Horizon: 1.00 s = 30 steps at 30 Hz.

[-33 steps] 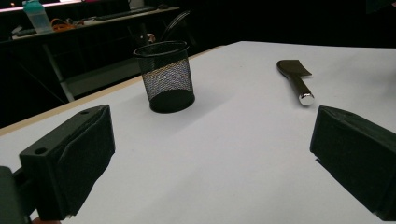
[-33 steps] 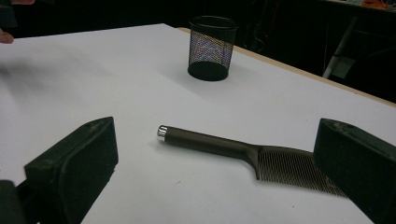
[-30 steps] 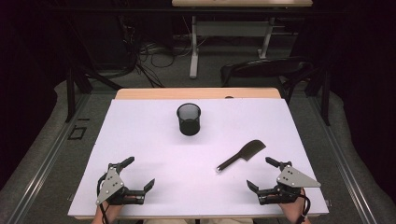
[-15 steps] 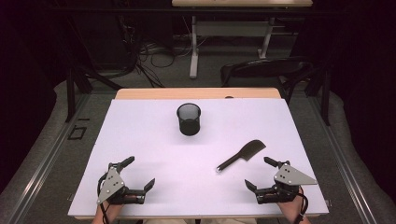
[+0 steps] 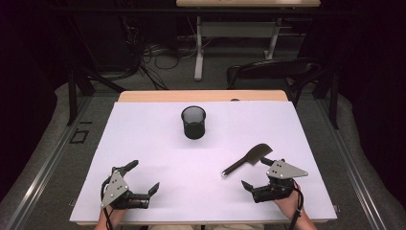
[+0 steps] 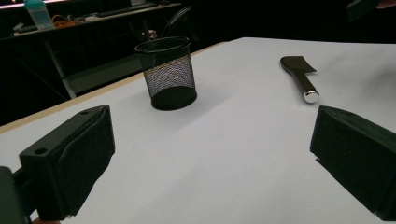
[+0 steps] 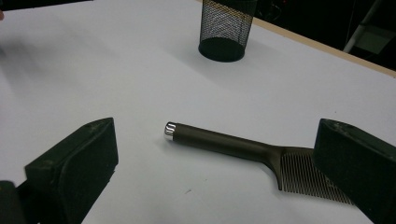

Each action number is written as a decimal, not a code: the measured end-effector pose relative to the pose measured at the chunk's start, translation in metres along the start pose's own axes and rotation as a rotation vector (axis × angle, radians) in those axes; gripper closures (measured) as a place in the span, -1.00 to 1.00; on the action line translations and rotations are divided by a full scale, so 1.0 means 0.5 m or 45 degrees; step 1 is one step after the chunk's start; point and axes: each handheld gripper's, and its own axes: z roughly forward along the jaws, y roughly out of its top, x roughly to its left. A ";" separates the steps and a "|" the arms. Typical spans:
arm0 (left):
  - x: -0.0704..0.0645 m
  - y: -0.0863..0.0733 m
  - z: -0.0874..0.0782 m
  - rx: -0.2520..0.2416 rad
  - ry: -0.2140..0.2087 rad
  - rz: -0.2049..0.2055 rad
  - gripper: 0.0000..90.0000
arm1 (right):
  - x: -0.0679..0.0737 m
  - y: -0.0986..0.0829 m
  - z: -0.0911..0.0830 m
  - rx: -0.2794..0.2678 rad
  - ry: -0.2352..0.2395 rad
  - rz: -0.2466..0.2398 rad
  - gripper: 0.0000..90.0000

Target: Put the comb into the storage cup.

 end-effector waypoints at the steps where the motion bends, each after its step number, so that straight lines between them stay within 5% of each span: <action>1: 0.000 0.000 0.000 -0.001 -0.001 -0.002 -1.00 | 0.000 0.000 0.003 0.002 0.001 0.005 -1.00; 11: -0.002 0.001 0.004 -0.004 -0.016 0.007 -1.00 | 0.008 0.007 0.001 0.025 0.005 0.007 -1.00; 30: 0.002 0.000 0.005 -0.002 -0.009 0.002 -1.00 | -0.007 0.046 0.056 0.076 0.028 0.002 -1.00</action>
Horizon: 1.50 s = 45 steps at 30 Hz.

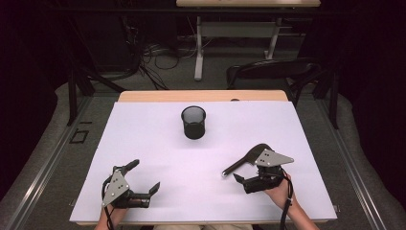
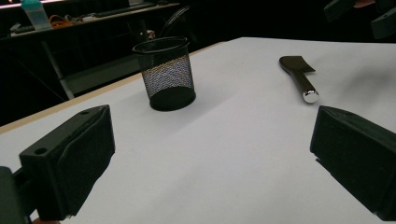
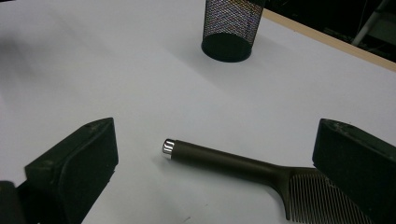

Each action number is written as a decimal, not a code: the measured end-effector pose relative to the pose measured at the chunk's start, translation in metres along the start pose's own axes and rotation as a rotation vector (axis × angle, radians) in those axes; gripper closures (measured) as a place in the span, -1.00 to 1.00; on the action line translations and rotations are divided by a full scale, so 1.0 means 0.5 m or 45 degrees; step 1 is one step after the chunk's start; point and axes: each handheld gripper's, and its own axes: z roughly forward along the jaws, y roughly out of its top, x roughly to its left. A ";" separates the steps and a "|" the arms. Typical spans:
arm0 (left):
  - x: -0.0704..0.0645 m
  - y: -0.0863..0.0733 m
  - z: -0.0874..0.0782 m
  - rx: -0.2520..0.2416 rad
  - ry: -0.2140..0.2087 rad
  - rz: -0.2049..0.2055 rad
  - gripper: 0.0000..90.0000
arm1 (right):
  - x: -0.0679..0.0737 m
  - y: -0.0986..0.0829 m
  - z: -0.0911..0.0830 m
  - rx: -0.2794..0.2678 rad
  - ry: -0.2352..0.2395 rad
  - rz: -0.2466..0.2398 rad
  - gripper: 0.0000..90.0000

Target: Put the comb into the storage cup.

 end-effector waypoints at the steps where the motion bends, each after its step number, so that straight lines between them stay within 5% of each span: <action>1: 0.000 0.000 0.000 0.000 0.001 0.001 -1.00 | 0.000 0.000 0.000 0.000 0.000 0.000 -1.00; 22: 0.000 0.001 0.000 -0.002 0.000 0.006 -1.00 | -0.003 0.027 0.053 0.091 0.044 -0.011 -0.99; 26: 0.001 0.001 0.002 0.003 -0.001 0.008 -1.00 | -0.003 0.030 0.060 0.098 0.042 -0.016 -0.84; 31: 0.000 0.001 0.002 0.004 -0.002 0.009 -1.00 | 0.000 0.038 0.073 0.128 0.039 -0.033 -0.51; 34: 0.001 0.001 0.003 0.007 -0.001 0.007 -1.00 | 0.004 0.043 0.086 0.156 0.058 -0.038 0.06; 36: 0.001 0.001 0.002 0.003 -0.001 0.006 -1.00 | 0.005 0.044 0.089 0.170 0.064 -0.043 0.15; 40: 0.001 0.001 0.002 0.005 0.000 0.007 -1.00 | 0.008 0.047 0.098 0.185 0.091 -0.058 0.72; 45: 0.001 0.001 0.002 0.005 0.002 0.008 -1.00 | 0.012 0.051 0.107 0.209 0.085 -0.080 1.00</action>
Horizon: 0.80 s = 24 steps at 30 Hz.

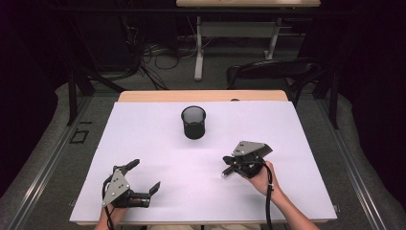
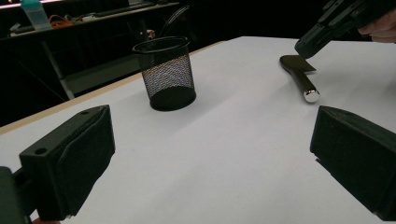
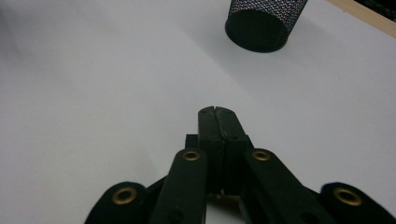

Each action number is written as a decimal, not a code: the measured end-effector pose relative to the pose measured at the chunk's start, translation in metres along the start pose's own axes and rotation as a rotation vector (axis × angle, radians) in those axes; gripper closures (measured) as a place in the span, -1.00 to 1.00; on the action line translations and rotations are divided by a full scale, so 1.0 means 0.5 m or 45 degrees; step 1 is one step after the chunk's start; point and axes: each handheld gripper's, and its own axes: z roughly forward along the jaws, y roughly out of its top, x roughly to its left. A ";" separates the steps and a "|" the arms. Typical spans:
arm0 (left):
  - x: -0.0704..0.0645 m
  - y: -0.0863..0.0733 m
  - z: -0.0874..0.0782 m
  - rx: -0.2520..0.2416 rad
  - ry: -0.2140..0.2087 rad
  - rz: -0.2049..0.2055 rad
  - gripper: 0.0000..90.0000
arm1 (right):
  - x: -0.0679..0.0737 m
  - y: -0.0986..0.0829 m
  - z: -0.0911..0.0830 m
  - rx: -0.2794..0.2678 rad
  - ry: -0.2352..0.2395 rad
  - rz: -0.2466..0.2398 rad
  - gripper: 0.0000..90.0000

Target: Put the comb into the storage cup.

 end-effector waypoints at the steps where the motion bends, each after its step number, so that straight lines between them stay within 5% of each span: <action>1: 0.000 0.000 0.000 0.000 -0.001 -0.002 -1.00 | 0.000 0.001 0.001 0.008 0.000 -0.006 1.00; 24: 0.000 -0.001 0.003 0.007 0.000 -0.004 -1.00 | 0.012 0.001 0.049 0.191 -0.021 -0.056 1.00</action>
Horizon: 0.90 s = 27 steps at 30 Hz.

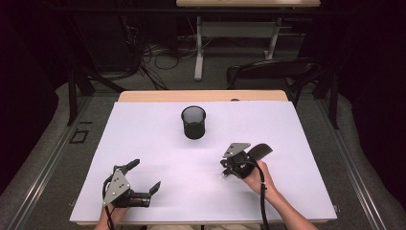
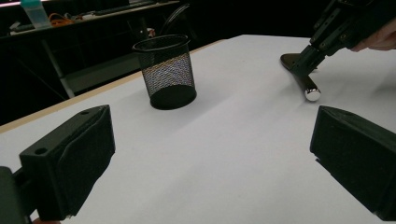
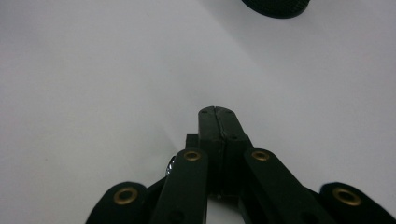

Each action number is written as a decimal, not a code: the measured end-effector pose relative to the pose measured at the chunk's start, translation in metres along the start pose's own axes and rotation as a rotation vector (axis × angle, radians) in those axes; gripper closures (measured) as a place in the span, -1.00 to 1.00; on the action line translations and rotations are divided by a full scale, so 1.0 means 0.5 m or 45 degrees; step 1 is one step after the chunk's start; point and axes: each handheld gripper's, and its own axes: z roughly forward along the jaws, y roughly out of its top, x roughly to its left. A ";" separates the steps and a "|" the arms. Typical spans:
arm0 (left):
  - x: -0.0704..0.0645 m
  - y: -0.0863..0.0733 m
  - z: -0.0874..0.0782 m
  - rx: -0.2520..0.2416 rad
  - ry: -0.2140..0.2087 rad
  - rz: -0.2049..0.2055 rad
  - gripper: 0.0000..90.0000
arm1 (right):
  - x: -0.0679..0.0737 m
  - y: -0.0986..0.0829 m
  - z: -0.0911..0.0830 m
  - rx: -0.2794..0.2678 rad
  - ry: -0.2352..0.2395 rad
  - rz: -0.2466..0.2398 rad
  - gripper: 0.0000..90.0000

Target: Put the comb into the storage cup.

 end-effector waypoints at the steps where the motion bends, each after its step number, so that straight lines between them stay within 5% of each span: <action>1: 0.000 0.000 0.000 0.000 0.000 0.001 -1.00 | 0.000 -0.001 0.002 0.006 0.004 0.001 1.00; 27: 0.001 0.000 -0.002 0.000 0.000 0.001 -1.00 | -0.001 -0.012 0.026 0.101 0.013 -0.002 1.00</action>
